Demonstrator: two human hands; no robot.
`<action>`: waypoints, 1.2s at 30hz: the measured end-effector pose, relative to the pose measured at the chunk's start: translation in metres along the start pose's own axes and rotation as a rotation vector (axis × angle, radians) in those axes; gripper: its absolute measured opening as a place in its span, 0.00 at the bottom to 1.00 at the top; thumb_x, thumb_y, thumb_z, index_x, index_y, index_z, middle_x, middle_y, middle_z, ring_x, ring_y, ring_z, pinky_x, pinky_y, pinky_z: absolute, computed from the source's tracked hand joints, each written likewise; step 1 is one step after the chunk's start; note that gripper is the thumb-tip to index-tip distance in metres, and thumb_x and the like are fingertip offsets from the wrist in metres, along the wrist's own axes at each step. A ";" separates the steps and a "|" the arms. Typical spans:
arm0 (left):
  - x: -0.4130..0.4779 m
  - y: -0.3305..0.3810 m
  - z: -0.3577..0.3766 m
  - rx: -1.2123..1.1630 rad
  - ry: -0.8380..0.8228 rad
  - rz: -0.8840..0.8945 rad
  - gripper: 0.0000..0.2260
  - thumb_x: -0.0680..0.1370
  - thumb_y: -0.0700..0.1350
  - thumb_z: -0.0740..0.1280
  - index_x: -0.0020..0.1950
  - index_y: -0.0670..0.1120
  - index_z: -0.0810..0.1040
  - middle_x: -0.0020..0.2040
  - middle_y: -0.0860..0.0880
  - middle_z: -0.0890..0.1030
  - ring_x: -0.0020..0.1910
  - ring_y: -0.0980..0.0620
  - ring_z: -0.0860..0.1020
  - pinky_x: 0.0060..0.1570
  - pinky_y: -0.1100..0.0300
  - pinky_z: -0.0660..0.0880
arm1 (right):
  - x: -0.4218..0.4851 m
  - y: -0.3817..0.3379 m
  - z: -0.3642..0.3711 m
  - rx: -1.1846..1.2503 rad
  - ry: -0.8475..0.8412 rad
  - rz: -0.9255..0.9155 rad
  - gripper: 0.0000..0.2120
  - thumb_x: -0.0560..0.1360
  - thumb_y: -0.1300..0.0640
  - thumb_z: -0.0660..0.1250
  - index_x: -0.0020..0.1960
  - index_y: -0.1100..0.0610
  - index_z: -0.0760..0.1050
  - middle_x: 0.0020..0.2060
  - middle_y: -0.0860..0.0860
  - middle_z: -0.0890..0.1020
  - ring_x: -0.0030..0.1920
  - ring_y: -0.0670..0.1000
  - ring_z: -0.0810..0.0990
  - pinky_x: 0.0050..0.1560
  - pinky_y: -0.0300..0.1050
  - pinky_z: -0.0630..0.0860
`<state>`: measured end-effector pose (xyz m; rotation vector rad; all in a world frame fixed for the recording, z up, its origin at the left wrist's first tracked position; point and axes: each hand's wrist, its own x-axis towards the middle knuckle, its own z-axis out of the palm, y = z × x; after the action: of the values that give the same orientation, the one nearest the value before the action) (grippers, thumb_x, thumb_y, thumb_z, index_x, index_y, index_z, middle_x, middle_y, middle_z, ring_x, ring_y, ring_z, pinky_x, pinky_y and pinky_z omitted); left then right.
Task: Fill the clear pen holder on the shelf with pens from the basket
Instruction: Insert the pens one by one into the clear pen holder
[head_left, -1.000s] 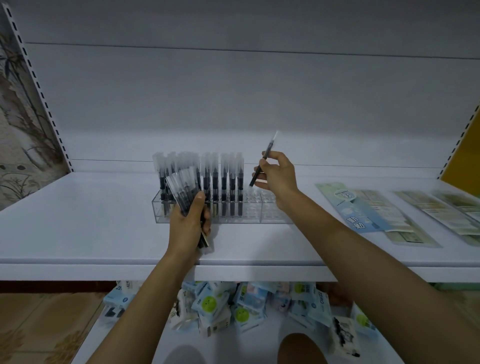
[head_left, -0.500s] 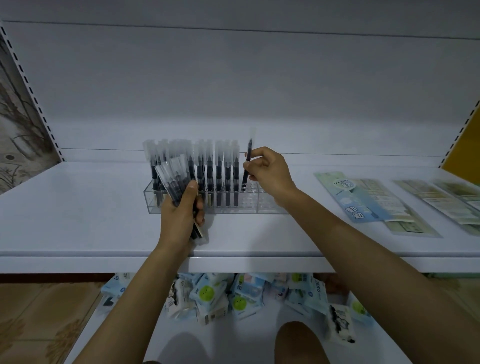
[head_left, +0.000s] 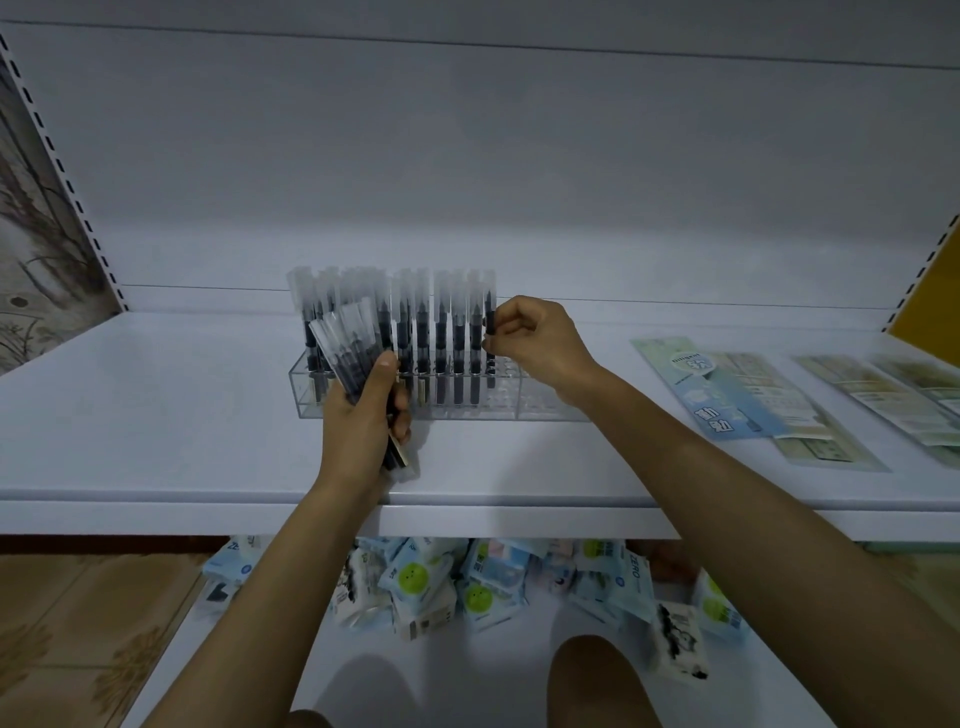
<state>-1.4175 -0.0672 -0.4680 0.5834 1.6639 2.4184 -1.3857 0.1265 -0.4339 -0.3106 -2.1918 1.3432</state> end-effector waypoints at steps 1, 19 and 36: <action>0.000 0.000 0.000 0.000 0.001 -0.001 0.11 0.80 0.48 0.63 0.40 0.47 0.72 0.27 0.51 0.72 0.23 0.55 0.66 0.22 0.64 0.64 | 0.000 0.000 0.000 0.010 -0.001 0.007 0.11 0.69 0.67 0.73 0.41 0.53 0.76 0.37 0.51 0.80 0.39 0.49 0.79 0.49 0.47 0.78; -0.001 0.001 0.000 -0.017 0.011 0.000 0.10 0.81 0.48 0.63 0.40 0.47 0.72 0.27 0.52 0.72 0.22 0.55 0.66 0.22 0.64 0.64 | 0.000 -0.002 -0.001 0.043 0.063 0.053 0.10 0.68 0.65 0.75 0.42 0.57 0.74 0.35 0.52 0.80 0.39 0.51 0.80 0.52 0.50 0.79; -0.002 0.002 0.000 0.027 -0.015 0.025 0.12 0.81 0.47 0.62 0.38 0.46 0.71 0.27 0.51 0.72 0.22 0.54 0.66 0.23 0.62 0.64 | 0.000 -0.030 -0.032 -0.044 0.000 0.128 0.19 0.69 0.69 0.71 0.58 0.57 0.72 0.52 0.54 0.80 0.53 0.52 0.79 0.53 0.44 0.76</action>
<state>-1.4158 -0.0689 -0.4664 0.6285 1.6952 2.4058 -1.3656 0.1363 -0.3961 -0.4749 -2.2364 1.3633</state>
